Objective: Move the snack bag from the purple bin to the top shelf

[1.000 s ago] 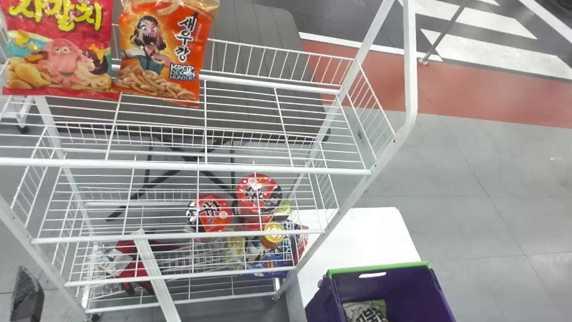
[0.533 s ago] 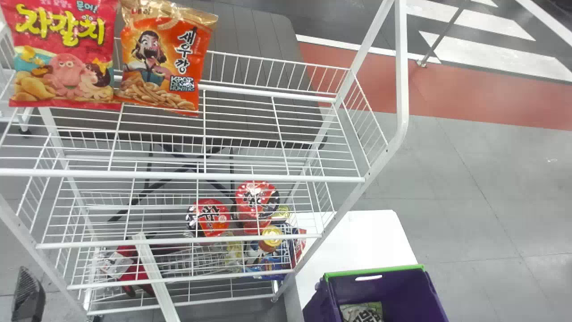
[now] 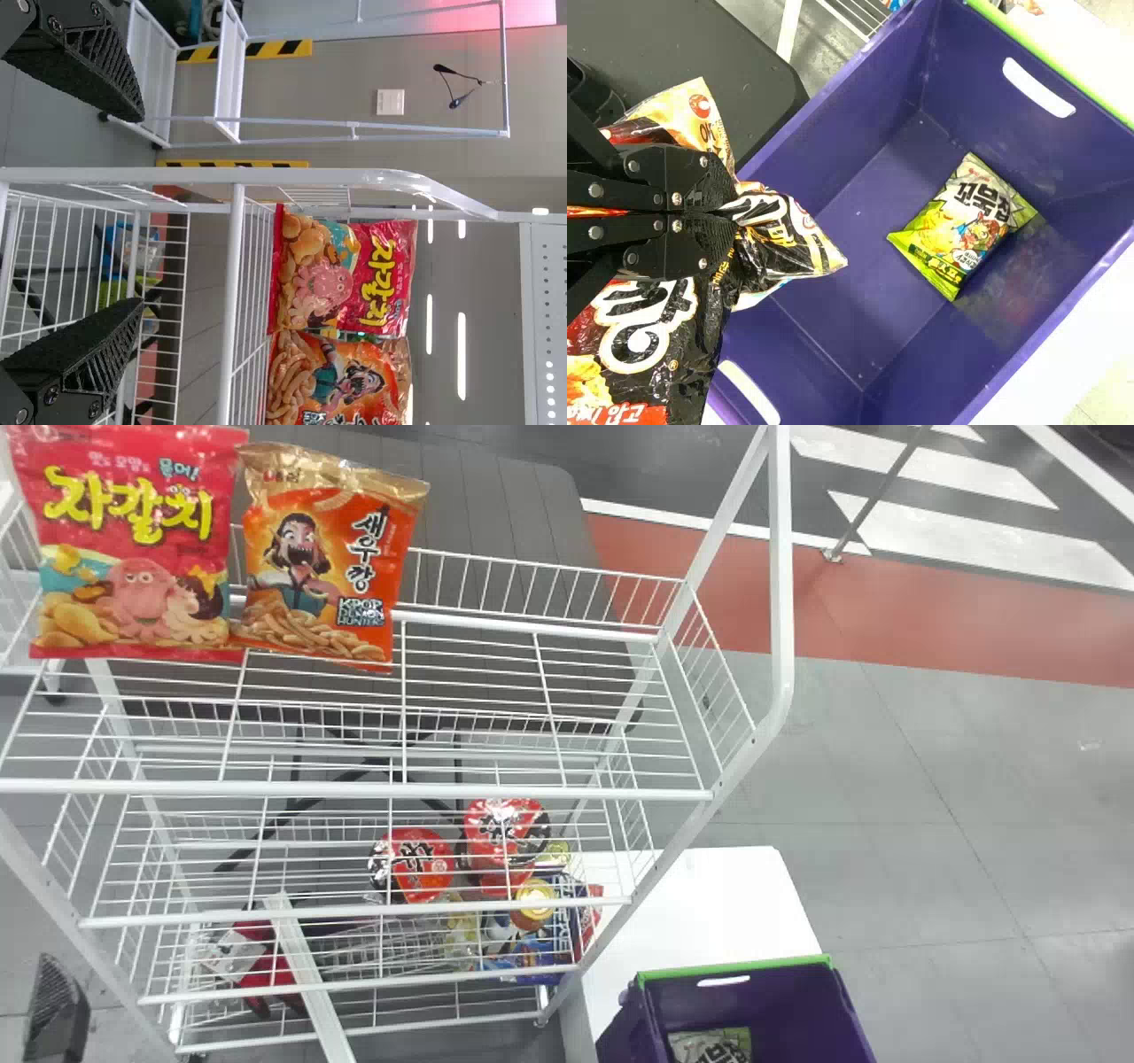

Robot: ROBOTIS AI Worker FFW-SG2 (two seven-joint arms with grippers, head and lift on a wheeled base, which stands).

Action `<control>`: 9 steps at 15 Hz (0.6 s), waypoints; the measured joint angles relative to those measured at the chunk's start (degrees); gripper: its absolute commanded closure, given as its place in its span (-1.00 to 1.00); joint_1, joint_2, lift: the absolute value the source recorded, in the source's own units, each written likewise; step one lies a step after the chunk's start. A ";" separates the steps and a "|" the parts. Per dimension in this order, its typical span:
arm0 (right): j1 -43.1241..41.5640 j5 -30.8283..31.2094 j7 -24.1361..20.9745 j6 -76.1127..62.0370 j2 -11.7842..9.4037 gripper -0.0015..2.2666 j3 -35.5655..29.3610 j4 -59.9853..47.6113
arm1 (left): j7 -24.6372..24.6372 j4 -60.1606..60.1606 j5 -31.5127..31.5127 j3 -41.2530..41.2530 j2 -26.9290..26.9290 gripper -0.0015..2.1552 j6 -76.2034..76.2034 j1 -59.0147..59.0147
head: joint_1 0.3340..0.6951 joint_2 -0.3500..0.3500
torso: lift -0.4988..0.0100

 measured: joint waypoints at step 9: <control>-0.43 0.00 -0.23 -0.54 -0.09 0.99 0.09 0.43 | 0.04 0.25 0.00 0.00 -0.06 -0.93 -0.02 -0.20 | 1.00 -1.00 | 1.00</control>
